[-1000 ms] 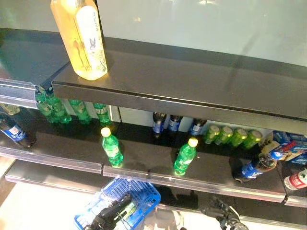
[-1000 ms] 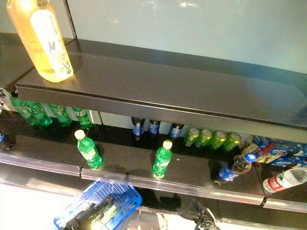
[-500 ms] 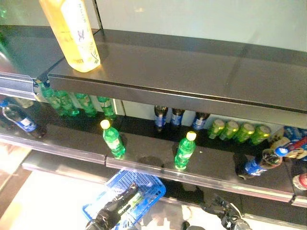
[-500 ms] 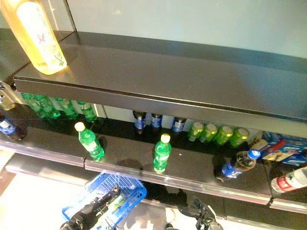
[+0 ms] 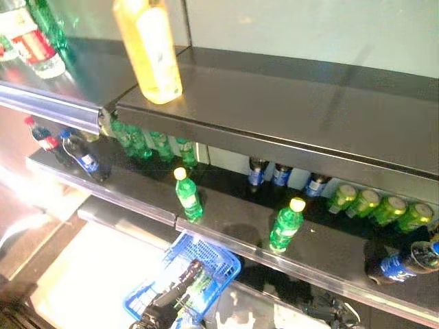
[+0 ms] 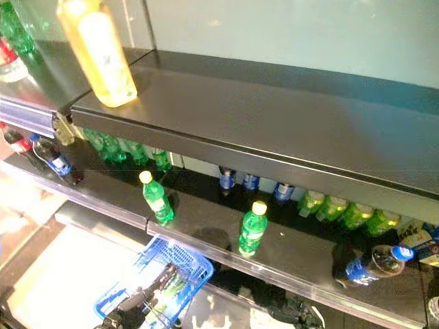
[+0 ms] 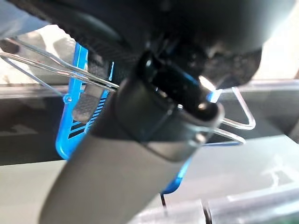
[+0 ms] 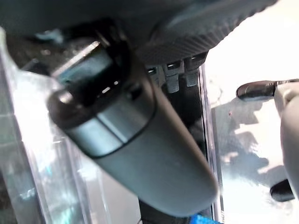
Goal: Pick up the drink and place into the basket.
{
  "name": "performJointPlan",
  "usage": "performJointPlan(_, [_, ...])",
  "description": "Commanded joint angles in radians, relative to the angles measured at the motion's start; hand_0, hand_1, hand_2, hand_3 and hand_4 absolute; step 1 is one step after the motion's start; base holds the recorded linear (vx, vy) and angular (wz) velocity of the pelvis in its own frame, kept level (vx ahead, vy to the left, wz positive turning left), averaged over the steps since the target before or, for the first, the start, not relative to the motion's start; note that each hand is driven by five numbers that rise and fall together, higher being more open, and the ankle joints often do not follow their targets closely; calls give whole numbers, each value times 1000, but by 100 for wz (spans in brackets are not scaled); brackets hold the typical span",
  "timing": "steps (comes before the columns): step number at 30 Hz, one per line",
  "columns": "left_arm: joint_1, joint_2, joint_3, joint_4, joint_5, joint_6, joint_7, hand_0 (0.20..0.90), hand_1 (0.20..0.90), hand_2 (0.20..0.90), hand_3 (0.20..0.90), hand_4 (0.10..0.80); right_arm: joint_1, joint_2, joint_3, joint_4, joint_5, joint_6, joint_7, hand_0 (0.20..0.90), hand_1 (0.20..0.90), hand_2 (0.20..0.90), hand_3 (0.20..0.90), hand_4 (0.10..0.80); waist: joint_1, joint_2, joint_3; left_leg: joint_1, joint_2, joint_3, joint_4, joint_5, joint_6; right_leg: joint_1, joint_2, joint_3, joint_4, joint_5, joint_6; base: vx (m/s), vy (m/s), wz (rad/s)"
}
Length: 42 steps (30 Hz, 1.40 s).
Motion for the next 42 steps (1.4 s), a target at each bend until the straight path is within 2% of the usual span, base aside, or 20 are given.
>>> performJointPlan(1, [-13, 65, 4, -28, 34, -23, -136, 300, 300, 300, 200, 100, -71, -6, -34, -10, 15, -57, -17, 900, 900, 900, 900, 800, 17, -10, 7, 70, -18, -6, -16, -61, -27, -1, 43, 36, 5, 43, -7, 15, 213, 15])
performJointPlan(6, [-13, 89, -6, -20, 11, -7, -158, 300, 300, 300, 200, 100, -54, 13, -30, -11, 0, -50, -5, 900, 900, 900, 900, 800, 12, -28, -3, 83, -57, -4, -51, -77, 5, -40, 24, 52, 16, 115, 44, 4, 189, -12])
performJointPlan(12, [-26, 95, -15, -11, 14, -2, -157, 300, 300, 300, 200, 100, -38, 35, -28, -13, 2, -56, -8, 900, 900, 900, 900, 800, 6, -54, 2, 66, -81, 0, -51, -89, 26, -78, 17, 71, 8, 165, 66, -48, 114, -11])
performJointPlan(15, [-30, 106, -20, -18, 37, 6, -137, 300, 300, 300, 200, 100, -20, 50, -28, -13, 18, -68, -10, 900, 900, 900, 900, 800, -3, -79, 17, 60, -92, 19, -51, -98, 32, -129, 14, 72, -30, 233, 87, -106, 60, -30])
performJointPlan(18, [-42, 122, -18, -6, 33, -7, -126, 300, 300, 300, 200, 100, -23, 60, -25, -3, 31, -83, 2, 900, 900, 900, 900, 800, -11, -88, 31, 49, -92, 20, -51, -100, 42, -178, -10, 99, 1, 280, 99, -146, -6, -25])
performJointPlan(22, [-48, 129, 0, -2, 42, -4, -127, 300, 300, 300, 200, 100, -21, 64, -25, -2, 37, -86, 8, 900, 900, 900, 900, 800, -2, -73, 24, 35, -74, 27, -51, -79, 49, -146, -38, 116, 63, 263, 90, -148, -47, -14])
performJointPlan(24, [-45, 124, -1, 5, 18, -12, -126, 300, 300, 300, 200, 100, -23, 57, -30, 8, 26, -80, 12, 900, 900, 900, 900, 800, 5, -57, 6, 21, -69, 22, -51, -69, 53, -100, -65, 157, 108, 258, 84, -206, -141, -14])
performJointPlan(28, [-40, 124, 4, 5, 2, -10, -126, 300, 300, 300, 200, 100, -32, 54, -34, 37, 11, -79, 26, 900, 900, 900, 900, 800, 16, -61, -19, 21, -67, -4, -51, -67, 44, -9, -59, 177, 17, 218, 81, -113, -238, 3])
performJointPlan(31, [-47, 127, 3, -2, -9, -6, -113, 300, 300, 300, 200, 100, -35, 58, -24, 40, 19, -82, 32, 900, 900, 900, 900, 800, 19, -61, -29, 17, -45, -19, -51, -58, 30, 14, -41, 185, -33, 180, 76, -147, -369, -11])
performJointPlan(32, [-57, 129, 5, -8, -9, -1, -100, 300, 300, 300, 200, 100, -39, 63, -12, 32, 28, -79, 30, 900, 900, 900, 900, 800, 19, -58, -30, 13, -25, -27, -51, -50, 20, 21, -20, 196, -40, 136, 72, -117, -294, -14])
performJointPlan(33, [-59, 129, 5, -9, -10, 0, -97, 300, 300, 300, 200, 100, -41, 64, -10, 30, 27, -76, 30, 900, 900, 900, 900, 800, 20, -57, -30, 12, -18, -29, -51, -46, 17, 22, -15, 197, -37, 124, 70, -216, -520, -19])
performJointPlan(35, [-66, 121, 16, -1, -14, -8, -88, 300, 300, 300, 200, 100, -51, 72, 9, 18, 13, -62, 26, 900, 900, 900, 900, 800, 28, -53, -25, 9, 42, -29, -51, -12, -12, 32, 18, 181, -22, 44, 41, -199, -508, -11])
performJointPlan(38, [-40, 96, 14, -10, -33, -29, -102, 300, 300, 300, 200, 100, -65, 66, 36, 1, 10, -50, 27, 900, 900, 900, 900, 800, 23, -48, 3, -15, 130, -33, 0, 34, -53, 22, 58, 184, 0, 11, -12, -184, -460, 8])
performJointPlan(39, [-32, 86, 8, -20, -31, -30, -107, 300, 300, 300, 200, 100, -67, 56, 35, -7, 11, -41, 14, 900, 900, 900, 900, 800, 21, -42, 20, -53, 165, -39, 37, 85, -75, 31, 74, 190, 7, 0, -29, -133, -203, 19])
performJointPlan(40, [-32, 86, 8, -21, -31, -30, -106, 300, 300, 300, 200, 100, -66, 55, 35, -7, 11, -41, 13, 900, 900, 900, 900, 800, 19, -41, 19, -55, 166, -41, 38, 85, -76, 31, 75, 188, 6, 0, -30, -149, -171, 15])
performJointPlan(41, [-30, 78, 2, -37, -27, -23, -112, 300, 300, 300, 200, 100, -68, 42, 26, -8, 22, -34, 6, 900, 900, 900, 900, 800, 16, -38, 34, -79, 175, -37, 76, 114, -86, 45, 78, 187, 1, -2, -39, -147, -122, 16])
performJointPlan(42, [-32, 68, -9, -51, -35, -21, -110, 300, 300, 300, 200, 100, -72, 33, 23, -8, 19, -33, 2, 900, 900, 900, 900, 800, 11, -39, 40, -81, 167, -25, 105, 96, -79, 50, 72, 177, -7, 1, -46, -182, -132, 23])
